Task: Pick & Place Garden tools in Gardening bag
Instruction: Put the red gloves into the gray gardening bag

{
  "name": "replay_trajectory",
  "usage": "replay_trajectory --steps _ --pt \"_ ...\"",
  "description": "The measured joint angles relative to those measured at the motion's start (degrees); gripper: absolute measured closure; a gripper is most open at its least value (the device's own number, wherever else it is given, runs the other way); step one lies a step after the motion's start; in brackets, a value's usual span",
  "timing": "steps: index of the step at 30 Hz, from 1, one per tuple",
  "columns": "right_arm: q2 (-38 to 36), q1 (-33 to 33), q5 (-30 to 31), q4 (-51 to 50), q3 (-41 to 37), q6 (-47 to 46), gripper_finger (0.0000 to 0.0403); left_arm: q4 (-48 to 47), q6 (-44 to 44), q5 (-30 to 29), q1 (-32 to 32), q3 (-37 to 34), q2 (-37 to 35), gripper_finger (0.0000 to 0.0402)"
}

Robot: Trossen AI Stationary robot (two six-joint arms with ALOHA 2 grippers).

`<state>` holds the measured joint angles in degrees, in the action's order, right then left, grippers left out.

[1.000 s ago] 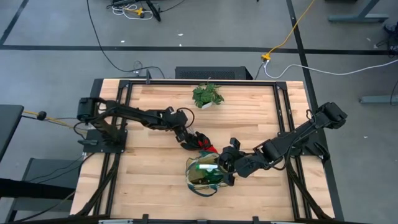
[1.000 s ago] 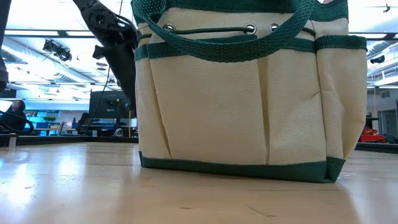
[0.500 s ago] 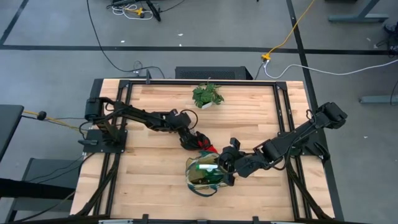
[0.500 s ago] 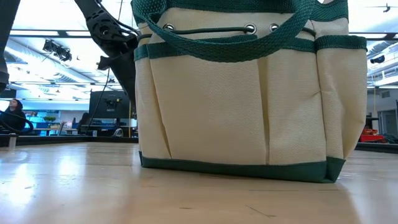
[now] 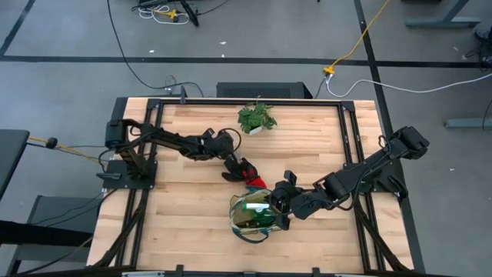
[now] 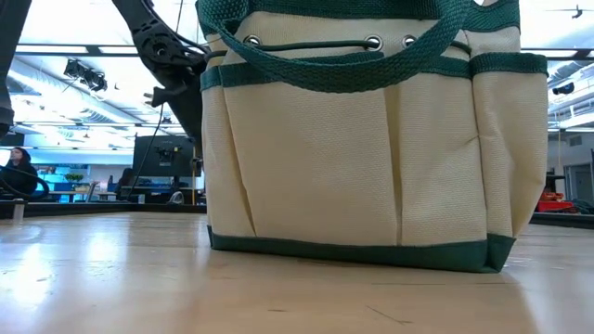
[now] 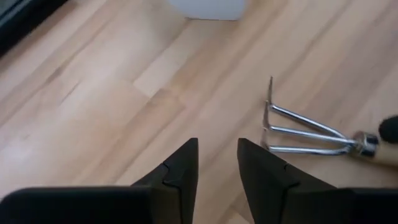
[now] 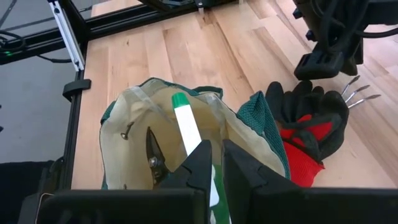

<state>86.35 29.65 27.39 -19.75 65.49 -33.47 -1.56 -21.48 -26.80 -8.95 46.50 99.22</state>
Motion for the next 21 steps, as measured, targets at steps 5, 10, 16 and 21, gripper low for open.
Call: replay_trajectory --steps 5,10,16,21 --pt "0.0 0.0 -0.02 0.0 0.0 -0.02 0.0365 0.2 -0.11 8.74 0.57 0.0 -0.02 0.0289" --pt "0.0 0.0 -0.02 0.0 0.0 -0.02 0.0365 0.11 0.09 9.99 2.56 0.0 -0.32 0.0289" --pt "0.0 0.02 -1.0 0.0 0.0 -0.07 0.0365 0.04 2.6 9.93 4.84 0.0 -0.35 0.0289" --pt "0.0 0.02 -1.44 -0.02 0.0 -0.07 0.0365 -0.82 5.41 9.96 6.77 0.0 -1.62 0.0289"
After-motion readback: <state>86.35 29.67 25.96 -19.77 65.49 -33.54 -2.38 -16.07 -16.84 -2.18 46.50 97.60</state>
